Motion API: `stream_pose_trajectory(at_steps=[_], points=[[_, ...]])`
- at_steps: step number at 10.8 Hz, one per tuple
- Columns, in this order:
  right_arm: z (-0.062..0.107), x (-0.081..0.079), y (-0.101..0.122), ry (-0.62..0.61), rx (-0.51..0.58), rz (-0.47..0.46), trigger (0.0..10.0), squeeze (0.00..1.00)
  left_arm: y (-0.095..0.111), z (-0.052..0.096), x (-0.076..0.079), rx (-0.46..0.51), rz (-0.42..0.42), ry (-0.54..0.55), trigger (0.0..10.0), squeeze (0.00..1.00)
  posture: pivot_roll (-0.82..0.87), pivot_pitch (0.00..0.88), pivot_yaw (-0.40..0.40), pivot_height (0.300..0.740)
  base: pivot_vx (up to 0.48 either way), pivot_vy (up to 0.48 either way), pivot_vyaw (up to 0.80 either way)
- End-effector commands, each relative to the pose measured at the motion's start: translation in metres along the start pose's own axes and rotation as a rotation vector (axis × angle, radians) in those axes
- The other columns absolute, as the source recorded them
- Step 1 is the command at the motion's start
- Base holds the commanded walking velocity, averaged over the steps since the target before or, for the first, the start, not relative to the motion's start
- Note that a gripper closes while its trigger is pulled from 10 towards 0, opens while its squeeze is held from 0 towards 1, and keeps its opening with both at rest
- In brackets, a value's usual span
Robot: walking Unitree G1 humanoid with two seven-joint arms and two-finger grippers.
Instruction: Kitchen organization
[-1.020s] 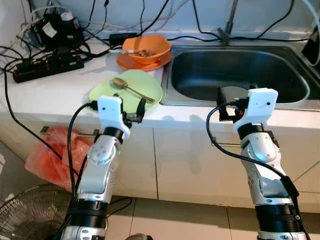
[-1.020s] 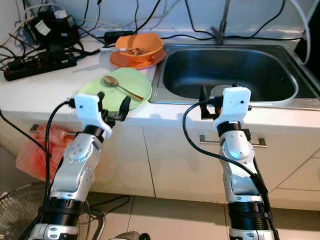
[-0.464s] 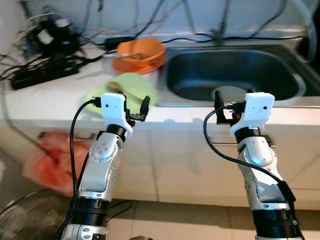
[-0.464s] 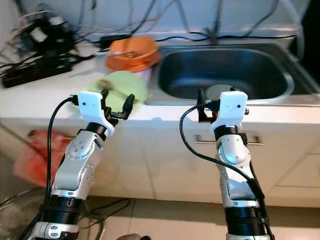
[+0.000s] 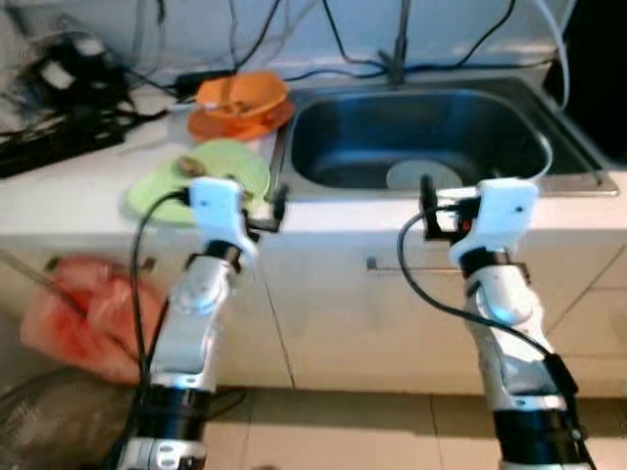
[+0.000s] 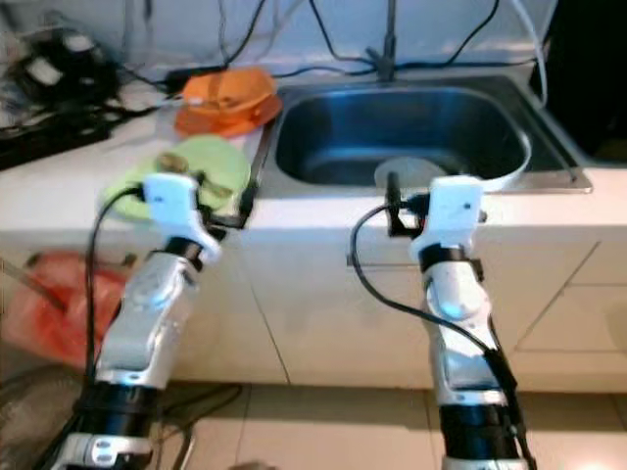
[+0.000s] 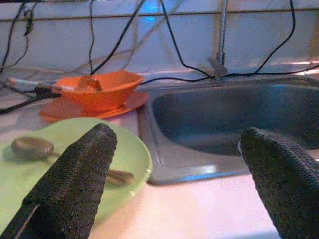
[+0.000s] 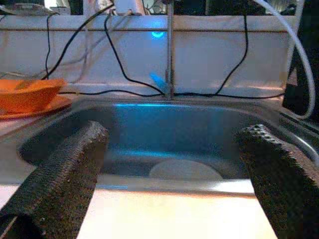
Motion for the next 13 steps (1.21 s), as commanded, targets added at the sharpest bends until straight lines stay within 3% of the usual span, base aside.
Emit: stream_pose_trajectory(at_steps=[1,3,6,13], points=[[-0.001,0.001,0.005,-0.003,0.011,0.005,10.0,0.00,0.003,-0.001,0.001,0.007,0.016,0.001,10.0,0.00,0.06,0.011,0.096,0.740,0.000,0.000,0.00],[0.000,0.003,0.006,-0.003,0.013,0.008,10.0,0.00,0.008,-0.002,0.002,0.032,0.023,0.010,10.0,0.00,0.06,0.016,0.093,0.740,0.000,0.000,0.00],[-0.002,0.000,0.038,0.024,0.122,0.000,10.0,0.00,0.044,-0.005,-0.001,0.154,0.013,-0.002,10.0,0.00,0.07,0.020,0.091,0.740,0.117,0.000,0.00],[0.000,-0.005,0.039,0.045,0.121,0.016,10.0,0.00,0.052,-0.008,0.003,0.173,0.036,-0.007,10.0,0.00,0.06,0.010,0.095,0.740,0.444,0.000,0.00]])
Point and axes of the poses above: a point about 5 cm out from each wrist's last joint towards the gripper, its own z axis pointing back from the gripper into the wrist, its own y axis along the axis of the wrist's last joint, x = y × z, the point moved 1 cm from there along -z, pointing out of the wrist towards the gripper, and after that the axes turned 2 degrees about z, right-handed, at the moved point
